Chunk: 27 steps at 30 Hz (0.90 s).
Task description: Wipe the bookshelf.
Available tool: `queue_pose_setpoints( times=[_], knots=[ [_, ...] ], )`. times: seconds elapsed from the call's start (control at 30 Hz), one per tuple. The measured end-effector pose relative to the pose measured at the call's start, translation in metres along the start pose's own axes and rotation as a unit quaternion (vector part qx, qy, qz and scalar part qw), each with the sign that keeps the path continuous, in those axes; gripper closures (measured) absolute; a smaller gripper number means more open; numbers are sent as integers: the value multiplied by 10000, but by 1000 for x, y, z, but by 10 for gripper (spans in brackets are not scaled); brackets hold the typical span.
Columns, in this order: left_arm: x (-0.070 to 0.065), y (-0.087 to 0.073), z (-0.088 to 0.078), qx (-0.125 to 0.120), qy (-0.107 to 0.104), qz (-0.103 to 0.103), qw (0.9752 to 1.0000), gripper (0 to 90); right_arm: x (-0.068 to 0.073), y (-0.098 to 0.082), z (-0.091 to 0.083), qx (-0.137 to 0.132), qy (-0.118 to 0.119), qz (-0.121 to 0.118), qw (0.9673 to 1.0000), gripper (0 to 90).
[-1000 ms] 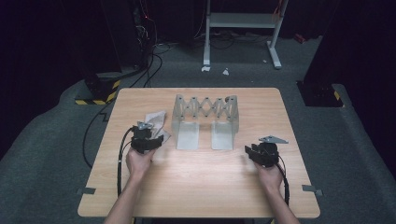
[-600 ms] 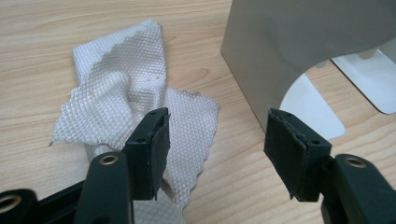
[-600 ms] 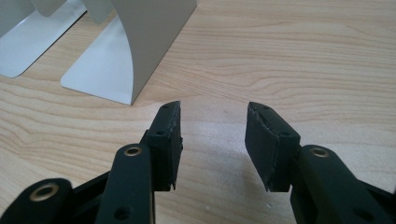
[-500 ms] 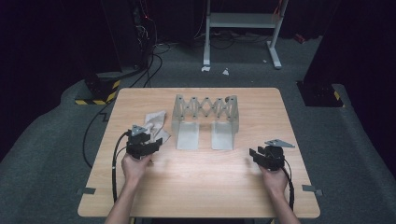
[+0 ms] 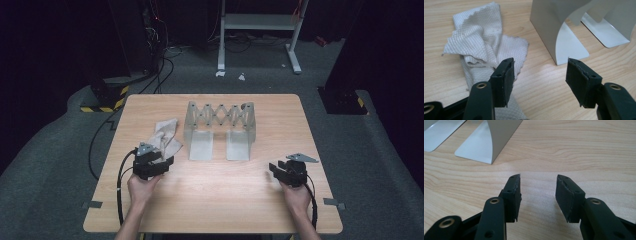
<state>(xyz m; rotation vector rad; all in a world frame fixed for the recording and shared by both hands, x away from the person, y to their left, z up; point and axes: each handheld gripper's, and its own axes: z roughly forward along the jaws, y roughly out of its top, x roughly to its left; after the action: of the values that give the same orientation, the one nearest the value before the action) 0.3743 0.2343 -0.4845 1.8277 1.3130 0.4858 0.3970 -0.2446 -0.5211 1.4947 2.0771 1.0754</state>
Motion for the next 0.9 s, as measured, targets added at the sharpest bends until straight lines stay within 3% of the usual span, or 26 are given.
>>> queue_pose_setpoints(
  times=[0.43,0.63,0.9],
  knots=[
    [-18,-18,10,200,-150,113,9996,396,2,-9,-5,36,-53,-116,9999,553],
    [-26,-23,16,313,-120,244,9991,393,5,-12,-6,92,-162,-301,9994,550],
    [-33,-30,24,430,-37,322,9985,393,7,-16,-6,142,-211,-366,9990,545]
  ],
)
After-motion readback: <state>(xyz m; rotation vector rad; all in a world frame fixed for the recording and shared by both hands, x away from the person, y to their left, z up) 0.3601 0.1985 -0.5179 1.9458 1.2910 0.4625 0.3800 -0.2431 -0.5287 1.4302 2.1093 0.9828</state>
